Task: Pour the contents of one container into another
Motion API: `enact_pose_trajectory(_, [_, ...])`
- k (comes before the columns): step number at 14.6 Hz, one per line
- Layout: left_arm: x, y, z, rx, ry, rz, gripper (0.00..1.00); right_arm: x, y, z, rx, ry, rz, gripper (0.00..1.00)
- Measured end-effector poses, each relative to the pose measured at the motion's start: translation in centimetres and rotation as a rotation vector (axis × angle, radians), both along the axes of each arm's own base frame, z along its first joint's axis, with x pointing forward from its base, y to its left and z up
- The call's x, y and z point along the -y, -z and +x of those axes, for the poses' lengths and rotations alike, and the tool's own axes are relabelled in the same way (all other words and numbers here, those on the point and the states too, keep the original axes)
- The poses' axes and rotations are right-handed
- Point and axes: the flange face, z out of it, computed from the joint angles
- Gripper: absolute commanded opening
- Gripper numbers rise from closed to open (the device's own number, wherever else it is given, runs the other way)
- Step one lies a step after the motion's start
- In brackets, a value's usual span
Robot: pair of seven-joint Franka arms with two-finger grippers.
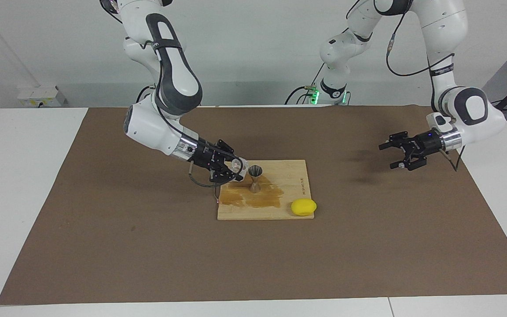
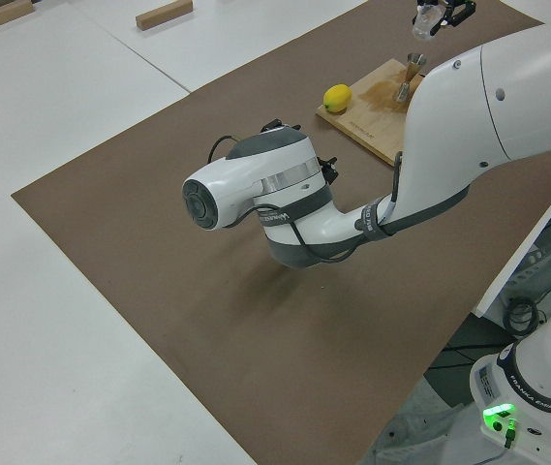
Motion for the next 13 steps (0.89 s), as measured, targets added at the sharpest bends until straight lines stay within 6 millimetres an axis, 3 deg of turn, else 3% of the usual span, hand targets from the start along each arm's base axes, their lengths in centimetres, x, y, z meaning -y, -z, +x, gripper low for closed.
enact_pose_trajectory(6, [-3.7,-2.5,1.6,-0.004,0.0,0.119,1.0,-2.0,0.1,-0.8,0.011,-0.058,-0.036,0.0])
enact_pose_trajectory(13, [-6.7,-4.3,3.1,-0.081,-0.098,0.371,1.0,-2.0,0.3,-1.0,0.006,-0.078,-0.099,0.0])
